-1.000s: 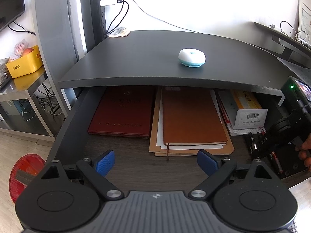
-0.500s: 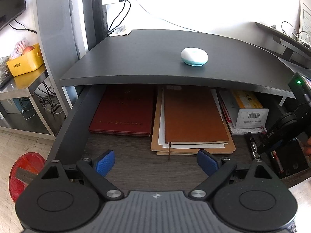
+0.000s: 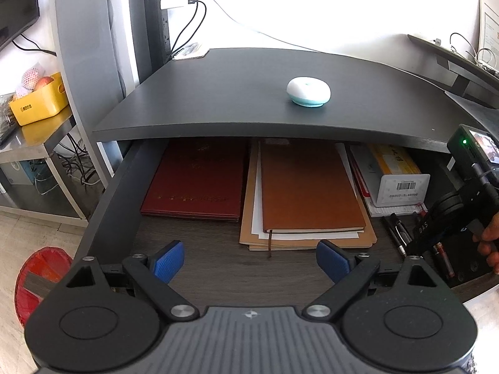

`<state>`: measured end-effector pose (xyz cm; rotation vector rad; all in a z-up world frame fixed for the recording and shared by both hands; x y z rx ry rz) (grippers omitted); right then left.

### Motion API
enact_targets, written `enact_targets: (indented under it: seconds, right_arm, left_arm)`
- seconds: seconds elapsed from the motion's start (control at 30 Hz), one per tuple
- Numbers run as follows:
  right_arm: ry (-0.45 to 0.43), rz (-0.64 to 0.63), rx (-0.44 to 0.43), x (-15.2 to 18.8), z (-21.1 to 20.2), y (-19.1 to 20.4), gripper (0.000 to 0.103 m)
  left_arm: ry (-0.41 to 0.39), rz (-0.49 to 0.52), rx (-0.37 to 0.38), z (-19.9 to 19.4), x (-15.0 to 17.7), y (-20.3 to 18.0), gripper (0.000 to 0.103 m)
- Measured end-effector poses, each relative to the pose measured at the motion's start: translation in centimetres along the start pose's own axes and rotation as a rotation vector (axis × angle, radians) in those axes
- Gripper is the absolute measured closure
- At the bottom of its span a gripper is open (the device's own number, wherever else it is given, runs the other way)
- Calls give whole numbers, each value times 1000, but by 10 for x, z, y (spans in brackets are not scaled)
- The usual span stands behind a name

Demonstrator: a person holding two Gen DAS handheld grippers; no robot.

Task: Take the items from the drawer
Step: 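Lower the right gripper into the drawer and close on the black pen, then lift the black pen out of the drawer with the right gripper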

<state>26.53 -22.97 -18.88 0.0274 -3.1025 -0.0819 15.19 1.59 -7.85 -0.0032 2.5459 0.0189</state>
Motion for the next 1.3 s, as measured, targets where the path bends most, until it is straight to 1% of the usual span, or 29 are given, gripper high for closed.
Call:
enact_targets:
  seconds: [0.1, 0.17, 0.27, 0.37, 0.47, 0.6, 0.63, 0.67, 0.73, 0.8, 0.87, 0.93, 1.03, 1.23, 1.3]
  right_arm:
    - [3, -17, 22, 0, -1, 4, 92]
    - [4, -23, 26, 1, -2, 6, 92]
    - [-15, -10, 4, 5, -8, 6, 92]
    - [-48, 51, -70, 10, -19, -2, 92]
    - [-91, 162, -210, 15, -30, -17, 92]
    - [-125, 250, -340, 25, -42, -29, 92]
    - [-135, 259, -364, 31, -42, -32, 92]
    - [-141, 267, -380, 26, -43, -27, 92]
    - [-161, 285, -403, 31, -52, -28, 92]
    - [-169, 295, -407, 27, -41, -30, 92]
    - [-160, 299, -393, 31, -44, -32, 92]
    - [-127, 282, -364, 32, -37, -27, 92]
    - [-83, 228, -274, 32, -24, -18, 92]
    - [-54, 120, -46, 14, -14, -7, 92]
    - [-46, 95, -22, 11, -13, -5, 90]
  left_arm:
    - [-1, -3, -1, 0, 0, 1, 11]
    - [-1, -5, -2, -1, -1, 1, 11]
    - [-2, -8, -3, -1, -1, 2, 11]
    - [-5, -13, -2, -3, -1, 3, 11]
    - [-11, -15, -1, -6, 0, 3, 11]
    - [-21, -11, 1, -13, 2, 3, 11]
    - [-24, -10, 2, -15, 2, 2, 11]
    - [-27, -11, 2, -17, 3, 2, 11]
    - [-30, -9, 2, -19, 4, 1, 11]
    - [-32, -6, 2, -21, 5, 1, 11]
    - [-34, -4, 2, -23, 6, 0, 11]
    - [-37, -1, 2, -25, 8, -1, 11]
    - [-40, 3, 2, -28, 9, -2, 10]
    - [-44, 8, 3, -31, 12, -2, 10]
    - [-43, 8, 4, -30, 12, -2, 10]
Point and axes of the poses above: each gripper's, at about its wrist camera, not at the fingertips, and z roughly the way its jaws point, y to its left, x to its underside, the point moved 7 cm from there along z, roughly the way its jaws point, and after that the axes turned 12 degrees about y, right-handed, at the moved point
